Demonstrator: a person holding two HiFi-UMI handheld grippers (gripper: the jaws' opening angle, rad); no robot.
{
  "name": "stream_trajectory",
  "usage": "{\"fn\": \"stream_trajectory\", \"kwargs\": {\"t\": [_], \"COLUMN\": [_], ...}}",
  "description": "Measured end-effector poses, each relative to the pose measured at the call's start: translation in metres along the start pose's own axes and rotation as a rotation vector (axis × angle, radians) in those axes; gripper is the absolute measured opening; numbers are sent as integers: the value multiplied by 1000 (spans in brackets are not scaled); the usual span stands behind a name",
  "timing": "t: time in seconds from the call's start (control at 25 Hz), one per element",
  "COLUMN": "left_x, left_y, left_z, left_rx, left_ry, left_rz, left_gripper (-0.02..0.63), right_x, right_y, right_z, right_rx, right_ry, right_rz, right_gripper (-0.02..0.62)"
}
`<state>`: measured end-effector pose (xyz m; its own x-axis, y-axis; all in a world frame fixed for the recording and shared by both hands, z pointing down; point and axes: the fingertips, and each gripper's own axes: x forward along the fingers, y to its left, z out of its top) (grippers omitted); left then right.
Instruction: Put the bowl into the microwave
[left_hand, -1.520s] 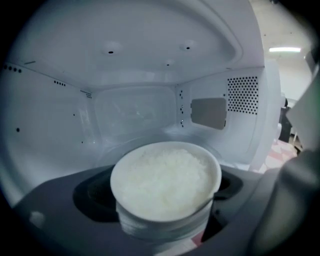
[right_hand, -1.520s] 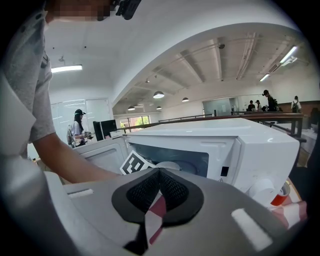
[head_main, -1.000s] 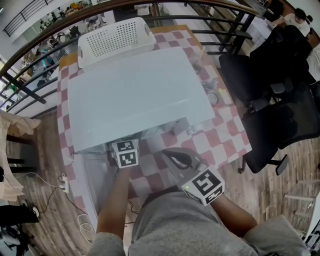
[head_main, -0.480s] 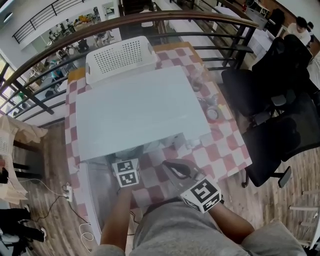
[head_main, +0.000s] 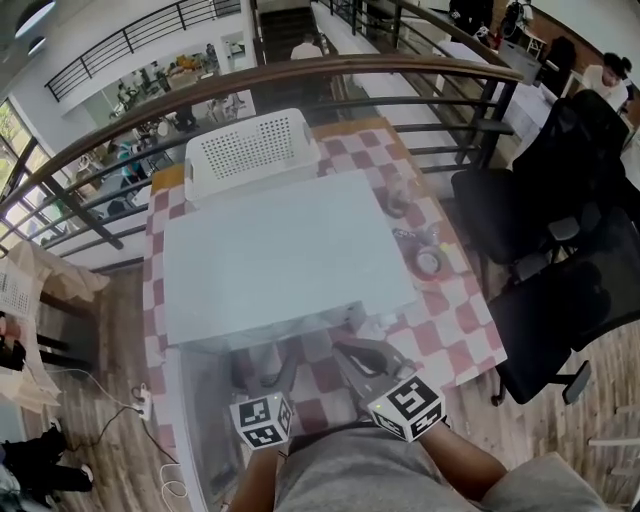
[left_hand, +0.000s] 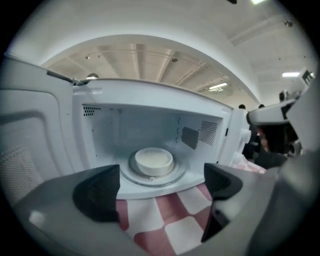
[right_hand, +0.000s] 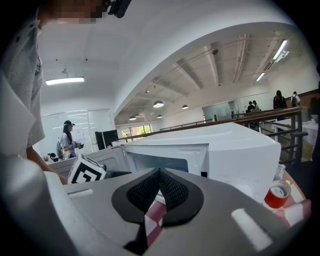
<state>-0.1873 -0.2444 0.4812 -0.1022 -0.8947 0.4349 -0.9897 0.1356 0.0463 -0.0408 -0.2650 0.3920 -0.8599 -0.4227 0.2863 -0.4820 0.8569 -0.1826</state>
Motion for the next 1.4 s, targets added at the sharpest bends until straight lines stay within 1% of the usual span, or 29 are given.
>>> {"fn": "stream_trajectory", "kwargs": {"t": [0.12, 0.2, 0.32, 0.44, 0.52, 0.56, 0.68, 0.96, 1.08, 1.24, 1.4], "left_x": [-20, -33, -51, -65, -69, -70, -75, -92, -98, -109, -133], "left_y": [-19, -33, -54, -67, -68, -67, -56, -48, -49, -51, -50], "left_z": [9, 20, 37, 46, 52, 54, 56, 58, 60, 59, 54], "left_rx": [-5, 18, 78, 116, 124, 127, 131, 120, 111, 108, 107], "left_ry": [-39, -82, -147, -191, -207, -209, -213, -235, -247, -245, -254], "left_rz": [-36, -62, -106, -131, -118, -100, -38, -17, -25, -49, -76], "left_gripper": [518, 464, 377, 329, 267, 221, 15, 11, 11, 11, 11], "right_x": [0, -1, -3, -6, -8, -8, -9, -18, -26, -39, -56], "right_y": [-5, -6, -7, -7, -9, -10, -12, -10, -10, -9, 9], "right_z": [3, 3, 2, 1, 2, 3, 5, -1, 1, 1, -5], "right_rx": [0, 2, 9, 13, 11, 9, 11, 10, 3, 32, 33], "right_ry": [-12, -16, -19, -26, -33, -36, -41, -23, -26, -37, -31], "right_rz": [5, 9, 8, 4, 2, 1, 0, -25, -44, -79, -116], "right_gripper": [-2, -2, -2, -2, -2, -2, -2, -2, -2, -2, -2]}}
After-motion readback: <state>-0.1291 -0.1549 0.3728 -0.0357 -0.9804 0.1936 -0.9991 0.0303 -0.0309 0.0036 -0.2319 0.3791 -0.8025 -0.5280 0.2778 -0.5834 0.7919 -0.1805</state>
